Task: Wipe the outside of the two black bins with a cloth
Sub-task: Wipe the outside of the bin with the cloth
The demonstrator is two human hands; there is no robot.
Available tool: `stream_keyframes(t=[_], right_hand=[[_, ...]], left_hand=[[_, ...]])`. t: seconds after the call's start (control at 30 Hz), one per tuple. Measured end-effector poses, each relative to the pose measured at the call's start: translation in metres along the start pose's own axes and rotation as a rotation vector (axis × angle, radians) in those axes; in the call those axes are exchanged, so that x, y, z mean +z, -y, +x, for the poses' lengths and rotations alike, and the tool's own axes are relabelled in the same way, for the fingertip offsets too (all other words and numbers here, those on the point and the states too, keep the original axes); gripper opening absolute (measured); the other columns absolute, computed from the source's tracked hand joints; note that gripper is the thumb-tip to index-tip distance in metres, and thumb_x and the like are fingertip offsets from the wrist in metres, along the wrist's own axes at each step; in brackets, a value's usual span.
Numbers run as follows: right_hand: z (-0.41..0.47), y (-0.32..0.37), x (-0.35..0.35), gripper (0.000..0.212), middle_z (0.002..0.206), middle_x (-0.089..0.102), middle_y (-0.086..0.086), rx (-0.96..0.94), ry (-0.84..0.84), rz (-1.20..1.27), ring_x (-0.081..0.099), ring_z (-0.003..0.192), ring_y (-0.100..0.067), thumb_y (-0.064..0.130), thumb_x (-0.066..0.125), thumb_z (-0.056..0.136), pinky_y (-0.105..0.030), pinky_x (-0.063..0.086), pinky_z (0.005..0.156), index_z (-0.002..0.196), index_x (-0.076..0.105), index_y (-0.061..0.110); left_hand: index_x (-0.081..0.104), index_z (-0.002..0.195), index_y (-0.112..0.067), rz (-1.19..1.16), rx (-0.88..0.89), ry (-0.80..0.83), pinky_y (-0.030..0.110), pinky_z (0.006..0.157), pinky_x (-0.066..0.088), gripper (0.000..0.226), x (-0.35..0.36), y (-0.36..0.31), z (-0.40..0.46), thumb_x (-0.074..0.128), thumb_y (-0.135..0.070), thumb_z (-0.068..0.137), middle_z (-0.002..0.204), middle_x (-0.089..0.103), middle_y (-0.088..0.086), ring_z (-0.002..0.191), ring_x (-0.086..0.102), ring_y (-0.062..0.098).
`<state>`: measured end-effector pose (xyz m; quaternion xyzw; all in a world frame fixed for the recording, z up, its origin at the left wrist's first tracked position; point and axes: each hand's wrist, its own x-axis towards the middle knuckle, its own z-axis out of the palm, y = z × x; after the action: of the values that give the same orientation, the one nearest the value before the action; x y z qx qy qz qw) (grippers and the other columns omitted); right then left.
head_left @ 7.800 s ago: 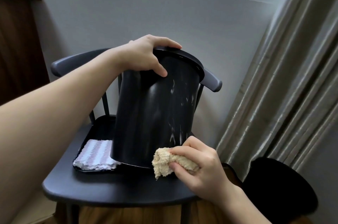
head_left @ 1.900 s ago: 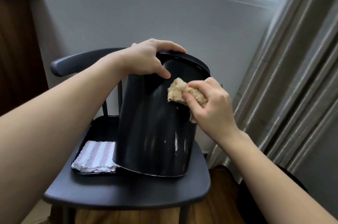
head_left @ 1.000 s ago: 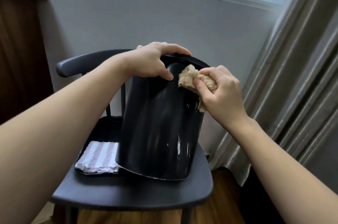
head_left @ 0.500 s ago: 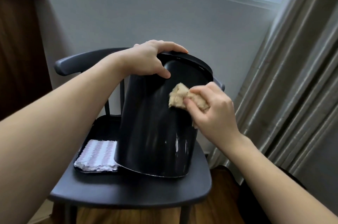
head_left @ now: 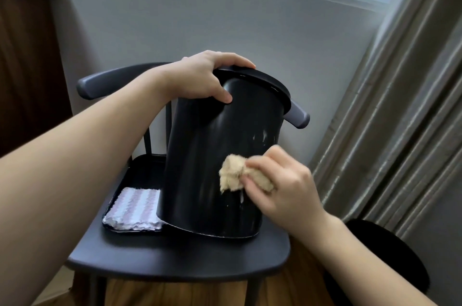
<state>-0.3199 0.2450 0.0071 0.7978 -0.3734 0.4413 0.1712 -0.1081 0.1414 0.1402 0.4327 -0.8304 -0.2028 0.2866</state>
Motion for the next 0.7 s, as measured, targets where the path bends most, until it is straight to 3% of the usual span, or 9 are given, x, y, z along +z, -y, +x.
stream_keyframes(t=[0.13, 0.2, 0.37, 0.53, 0.7], right_hand=[[-0.032, 0.007, 0.002, 0.012, 0.079, 0.059, -0.003, -0.171, 0.18, 0.047, 0.056, 0.066, -0.02, 0.022, 0.075, 0.082, -0.034, 0.05, 0.053, 0.09, 0.075, 0.012], [-0.03, 0.005, 0.0, 0.012, 0.079, 0.059, -0.002, -0.2, 0.172, 0.007, 0.056, 0.067, -0.02, 0.023, 0.074, 0.084, -0.034, 0.051, 0.054, 0.091, 0.075, 0.013], [-0.019, -0.005, 0.001, 0.014, 0.08, 0.059, -0.003, -0.013, -0.031, -0.004, 0.059, 0.067, -0.021, 0.021, 0.075, 0.085, -0.037, 0.052, 0.056, 0.093, 0.074, 0.009], [-0.061, 0.001, 0.012, 0.017, 0.08, 0.058, -0.003, -0.015, 0.074, 0.178, 0.057, 0.067, -0.018, 0.021, 0.077, 0.082, -0.034, 0.05, 0.056, 0.094, 0.074, 0.009], [-0.066, -0.003, 0.012, 0.018, 0.079, 0.059, -0.003, 0.006, 0.048, 0.187, 0.057, 0.067, -0.017, 0.02, 0.078, 0.08, -0.032, 0.05, 0.056, 0.094, 0.075, 0.008]], left_hand=[[0.058, 0.122, -0.065, -0.009, -0.015, -0.002, 0.05, 0.119, 0.033, 0.071, 0.0, -0.001, -0.001, 0.079, -0.012, 0.08, 0.128, 0.061, -0.028, 0.128, 0.055, 0.015], [0.057, 0.121, -0.066, -0.003, -0.013, 0.002, 0.049, 0.119, 0.033, 0.07, 0.001, -0.003, -0.001, 0.079, -0.017, 0.076, 0.129, 0.06, -0.028, 0.129, 0.054, 0.015], [0.057, 0.123, -0.064, -0.003, -0.005, -0.001, 0.049, 0.119, 0.033, 0.072, 0.002, -0.003, -0.001, 0.073, -0.027, 0.064, 0.13, 0.06, -0.026, 0.129, 0.054, 0.016], [0.058, 0.117, -0.067, -0.02, -0.017, -0.012, 0.049, 0.117, 0.036, 0.069, 0.002, 0.0, -0.002, 0.073, -0.029, 0.061, 0.127, 0.06, -0.028, 0.13, 0.052, 0.021], [0.057, 0.114, -0.069, -0.015, -0.031, -0.034, 0.05, 0.113, 0.041, 0.068, 0.004, -0.001, -0.001, 0.081, -0.041, 0.058, 0.128, 0.059, -0.026, 0.131, 0.049, 0.029]])
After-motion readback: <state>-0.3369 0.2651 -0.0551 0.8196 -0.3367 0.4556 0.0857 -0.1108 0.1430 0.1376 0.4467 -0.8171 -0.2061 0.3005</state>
